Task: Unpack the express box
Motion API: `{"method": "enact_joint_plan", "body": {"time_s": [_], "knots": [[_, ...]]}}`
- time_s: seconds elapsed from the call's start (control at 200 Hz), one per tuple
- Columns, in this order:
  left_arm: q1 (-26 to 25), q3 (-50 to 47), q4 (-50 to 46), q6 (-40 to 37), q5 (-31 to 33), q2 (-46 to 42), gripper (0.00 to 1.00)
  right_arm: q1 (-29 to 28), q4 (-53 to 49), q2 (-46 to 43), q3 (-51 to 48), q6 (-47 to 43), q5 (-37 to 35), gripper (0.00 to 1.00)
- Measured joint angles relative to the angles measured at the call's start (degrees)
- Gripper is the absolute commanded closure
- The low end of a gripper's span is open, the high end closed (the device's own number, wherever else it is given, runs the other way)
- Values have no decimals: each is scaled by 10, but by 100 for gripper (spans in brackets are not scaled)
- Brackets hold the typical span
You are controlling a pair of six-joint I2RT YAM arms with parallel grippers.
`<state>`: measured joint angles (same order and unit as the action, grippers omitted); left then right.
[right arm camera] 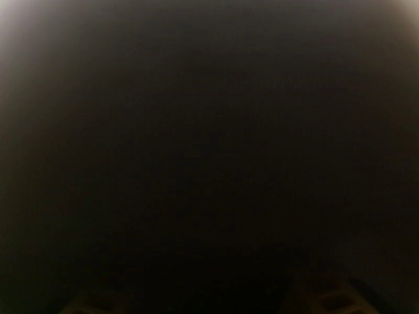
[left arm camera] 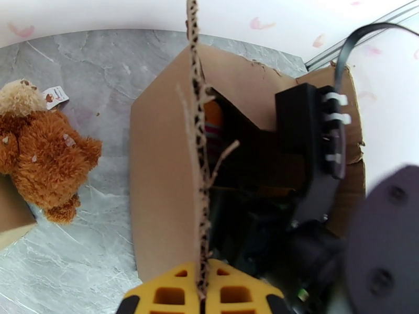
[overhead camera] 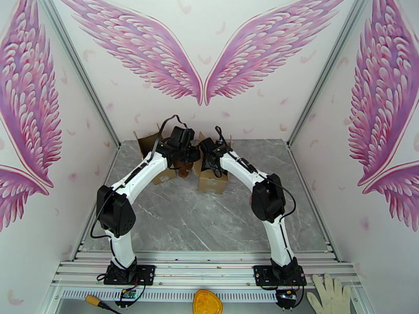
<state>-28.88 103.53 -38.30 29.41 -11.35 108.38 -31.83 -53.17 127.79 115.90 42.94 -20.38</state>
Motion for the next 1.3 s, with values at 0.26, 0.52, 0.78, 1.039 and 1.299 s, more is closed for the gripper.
{"method": "enact_joint_plan", "body": {"time_s": [0.26,0.52,0.78,1.039,1.299], "knots": [[13,4,2,7,-24,30,100,19,24,57,19,10,39,40],[16,30,-2,6,-28,48,100,31,38,70,42,-14,85,100],[24,49,-26,6,-27,56,100,28,121,8,-51,-64,111,100],[26,57,-51,6,-30,56,100,12,267,-183,-219,-104,117,100],[30,61,-56,10,-20,56,100,6,408,-292,-314,-120,131,100]]}}
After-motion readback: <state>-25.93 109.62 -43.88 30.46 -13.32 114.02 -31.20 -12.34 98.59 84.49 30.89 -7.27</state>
